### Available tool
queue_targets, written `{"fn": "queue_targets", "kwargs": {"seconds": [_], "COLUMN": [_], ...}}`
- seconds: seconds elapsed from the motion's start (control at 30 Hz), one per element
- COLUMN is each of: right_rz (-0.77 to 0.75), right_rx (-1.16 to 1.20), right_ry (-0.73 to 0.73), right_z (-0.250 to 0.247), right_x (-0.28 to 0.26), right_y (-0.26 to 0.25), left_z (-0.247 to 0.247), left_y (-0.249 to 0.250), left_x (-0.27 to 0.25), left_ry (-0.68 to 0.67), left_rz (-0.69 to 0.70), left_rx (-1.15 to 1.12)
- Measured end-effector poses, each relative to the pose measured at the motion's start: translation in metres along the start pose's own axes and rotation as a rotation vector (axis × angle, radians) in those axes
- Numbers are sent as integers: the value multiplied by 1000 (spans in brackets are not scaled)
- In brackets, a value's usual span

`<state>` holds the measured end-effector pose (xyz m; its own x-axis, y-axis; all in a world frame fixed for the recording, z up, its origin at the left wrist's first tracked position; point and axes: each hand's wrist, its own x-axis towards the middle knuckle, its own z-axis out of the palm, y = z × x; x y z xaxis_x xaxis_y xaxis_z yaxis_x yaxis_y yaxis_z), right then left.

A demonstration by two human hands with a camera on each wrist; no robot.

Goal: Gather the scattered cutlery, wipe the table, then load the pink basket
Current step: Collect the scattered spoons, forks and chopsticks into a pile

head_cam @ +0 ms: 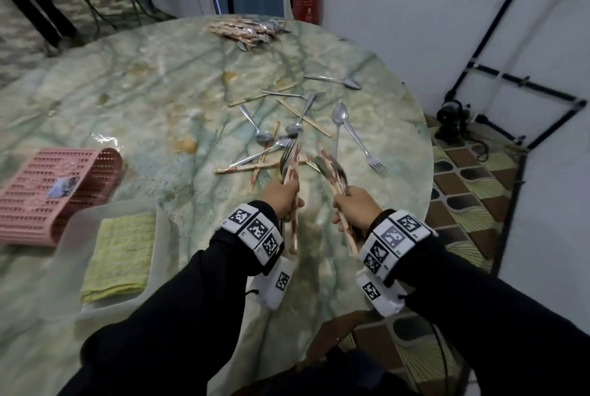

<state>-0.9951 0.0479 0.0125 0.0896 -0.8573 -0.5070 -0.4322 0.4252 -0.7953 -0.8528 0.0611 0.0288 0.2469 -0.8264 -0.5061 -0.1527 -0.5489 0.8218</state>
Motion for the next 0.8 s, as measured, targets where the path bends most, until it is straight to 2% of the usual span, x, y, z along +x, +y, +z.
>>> {"fn": "queue_targets", "kwargs": {"seconds": [0.2, 0.3, 0.4, 0.5, 0.7, 0.8], "right_rz": [-73, -83, -103, -125, -172, -173], "right_rx": [121, 76, -6, -61, -97, -129], "right_ry": [-113, -197, -274, -331, -364, -384], "right_z": [-24, -44, -69, -96, -149, -166], "right_x": [18, 40, 67, 92, 140, 161], "right_y": [-27, -35, -41, -49, -58, -60], "left_z": [9, 22, 45, 74, 132, 151], "left_y": [27, 36, 50, 66, 101, 112], "left_x": [8, 18, 31, 45, 74, 85], "left_ry": [-14, 18, 22, 97, 279, 335], "left_rz": [71, 22, -53, -80, -15, -40], "left_rx": [-90, -130, -277, -374, -402, -475]}}
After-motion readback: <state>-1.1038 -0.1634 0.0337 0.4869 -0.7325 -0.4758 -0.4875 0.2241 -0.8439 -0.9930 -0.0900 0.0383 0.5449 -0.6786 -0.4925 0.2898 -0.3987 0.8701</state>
